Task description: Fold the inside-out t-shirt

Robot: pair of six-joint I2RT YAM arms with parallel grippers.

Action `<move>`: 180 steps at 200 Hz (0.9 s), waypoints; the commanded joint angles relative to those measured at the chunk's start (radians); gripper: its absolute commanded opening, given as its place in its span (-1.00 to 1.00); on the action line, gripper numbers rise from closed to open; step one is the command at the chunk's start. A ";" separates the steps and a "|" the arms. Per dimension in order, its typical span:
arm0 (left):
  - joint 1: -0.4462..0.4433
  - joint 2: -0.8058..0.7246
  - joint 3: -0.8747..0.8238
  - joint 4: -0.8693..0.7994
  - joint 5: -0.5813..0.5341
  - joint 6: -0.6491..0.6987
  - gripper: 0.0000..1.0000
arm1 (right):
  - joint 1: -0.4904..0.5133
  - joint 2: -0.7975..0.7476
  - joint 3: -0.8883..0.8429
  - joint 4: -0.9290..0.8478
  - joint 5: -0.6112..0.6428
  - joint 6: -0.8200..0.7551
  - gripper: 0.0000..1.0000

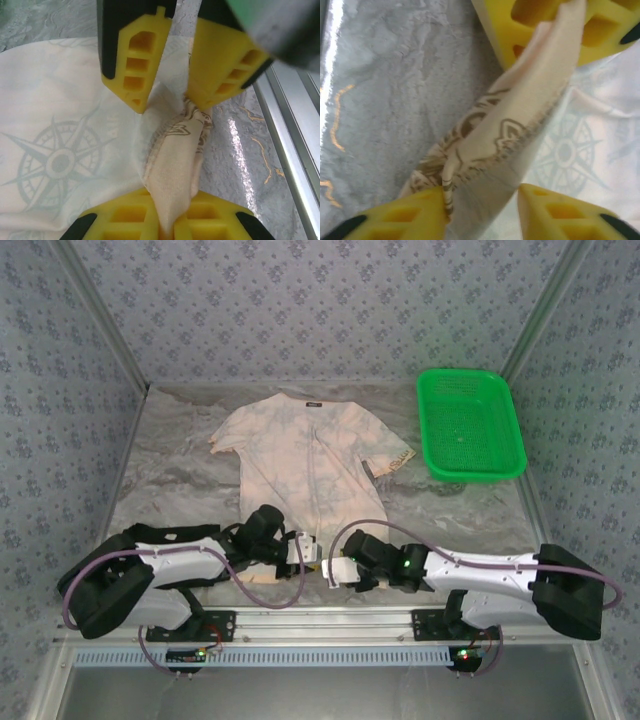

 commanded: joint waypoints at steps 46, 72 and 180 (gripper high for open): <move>0.003 -0.018 -0.010 0.004 0.055 0.007 -0.61 | -0.006 -0.083 -0.021 -0.007 0.051 0.022 -1.00; 0.002 -0.041 0.024 -0.056 0.083 0.020 -0.30 | -0.008 -0.092 -0.018 -0.016 0.029 0.026 -1.00; 0.027 -0.135 0.036 -0.047 0.034 -0.021 -0.28 | 0.100 0.082 0.041 -0.168 0.068 0.077 -0.13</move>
